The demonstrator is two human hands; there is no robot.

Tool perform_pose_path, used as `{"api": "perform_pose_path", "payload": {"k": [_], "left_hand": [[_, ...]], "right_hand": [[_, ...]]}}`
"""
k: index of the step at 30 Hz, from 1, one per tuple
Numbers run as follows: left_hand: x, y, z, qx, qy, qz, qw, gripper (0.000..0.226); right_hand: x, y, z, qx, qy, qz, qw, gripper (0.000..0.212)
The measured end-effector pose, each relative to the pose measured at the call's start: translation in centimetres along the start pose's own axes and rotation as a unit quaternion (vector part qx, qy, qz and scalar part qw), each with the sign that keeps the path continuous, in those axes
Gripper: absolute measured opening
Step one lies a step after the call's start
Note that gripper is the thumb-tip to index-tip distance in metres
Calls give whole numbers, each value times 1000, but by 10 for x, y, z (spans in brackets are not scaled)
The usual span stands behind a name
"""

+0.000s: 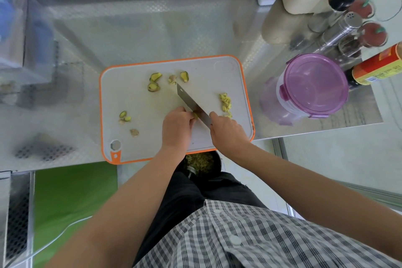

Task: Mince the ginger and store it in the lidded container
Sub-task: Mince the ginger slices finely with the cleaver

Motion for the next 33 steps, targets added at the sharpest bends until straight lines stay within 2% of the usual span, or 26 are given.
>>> {"api": "perform_pose_path", "payload": {"k": [8,17,23,26,33], "left_hand": [[-2,3,-1,-17,-3,-6,1000,5],[0,4,1,-16,1,6,1000,9],[-4,3,-2,9,-13,26,1000,13],[-5,3,-3,13,-19,23,999,12],[-3,8,-2,-21,-19,20,999,10]], "right_hand": [[-3,2,2,0,-27,60,998,9],[0,6,0,-13,-8,10,1000,8],[5,8,4,-6,-14,44,999,10],[-2,5,3,-2,-18,72,997,5],[-7,7,-6,-18,-10,47,999,13]]}}
Point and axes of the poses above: each hand's wrist, its own z-axis towards the middle knuckle, its own x-axis out of the palm, y = z × x, the point moved 6 cm from there along z, towards the middle knuckle, and after that the axes turned 12 degrees about -y, right-handed, at the moved point
